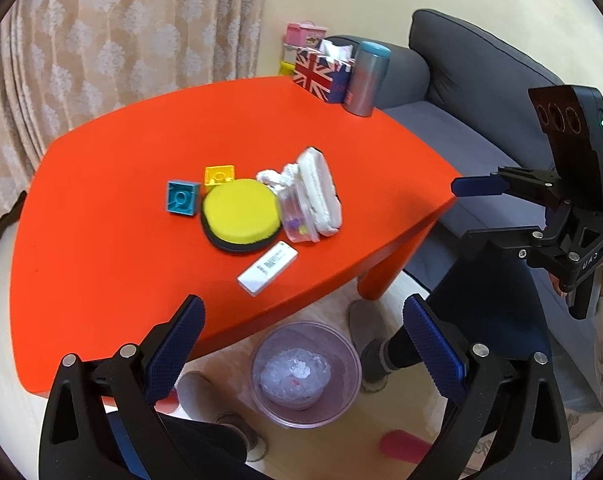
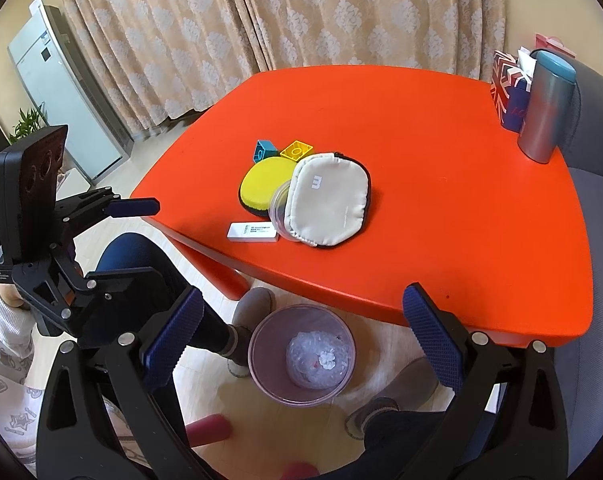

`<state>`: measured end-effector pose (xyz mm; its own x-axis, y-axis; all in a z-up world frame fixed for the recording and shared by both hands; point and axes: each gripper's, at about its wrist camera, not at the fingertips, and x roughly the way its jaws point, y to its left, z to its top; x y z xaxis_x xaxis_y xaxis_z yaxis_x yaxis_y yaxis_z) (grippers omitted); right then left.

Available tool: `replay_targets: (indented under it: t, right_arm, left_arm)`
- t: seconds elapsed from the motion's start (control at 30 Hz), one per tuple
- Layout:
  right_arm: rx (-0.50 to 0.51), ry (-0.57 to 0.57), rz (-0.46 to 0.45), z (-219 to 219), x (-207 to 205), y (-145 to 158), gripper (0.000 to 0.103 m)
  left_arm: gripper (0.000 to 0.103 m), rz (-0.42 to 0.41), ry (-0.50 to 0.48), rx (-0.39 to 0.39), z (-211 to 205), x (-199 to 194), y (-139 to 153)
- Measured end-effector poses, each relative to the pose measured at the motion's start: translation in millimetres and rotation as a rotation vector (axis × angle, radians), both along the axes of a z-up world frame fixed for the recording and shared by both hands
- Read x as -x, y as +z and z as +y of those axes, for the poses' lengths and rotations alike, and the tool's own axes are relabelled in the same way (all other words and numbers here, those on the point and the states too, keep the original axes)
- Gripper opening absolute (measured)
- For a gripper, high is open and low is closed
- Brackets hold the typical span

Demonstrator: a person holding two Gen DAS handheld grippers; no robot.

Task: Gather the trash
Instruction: 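Grasp the white zippered pouch with the right tool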

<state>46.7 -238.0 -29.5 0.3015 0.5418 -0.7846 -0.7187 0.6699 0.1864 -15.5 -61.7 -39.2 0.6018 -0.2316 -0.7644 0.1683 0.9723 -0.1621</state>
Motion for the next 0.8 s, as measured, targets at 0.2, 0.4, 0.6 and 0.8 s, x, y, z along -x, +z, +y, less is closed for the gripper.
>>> replay_targets:
  t: [0.2, 0.4, 0.6, 0.8]
  right_arm:
    - [0.0, 0.009, 0.004, 7, -16, -2, 0.098]
    - [0.0, 0.025, 0.025, 19, -41, -7, 0.098]
    - [0.0, 0.059, 0.056, 33, -61, -15, 0.098]
    - [-0.011, 0.101, 0.106, 42, -80, -28, 0.098]
  left_arm:
    - [0.095, -0.018, 0.037, 0.0, 14, -3, 3]
    - [0.095, -0.026, 0.059, 0.008, 23, -6, 5]
    - [0.095, -0.025, 0.068, 0.014, 29, -8, 4]
    - [0.095, -0.018, 0.08, 0.018, 34, -10, 2]
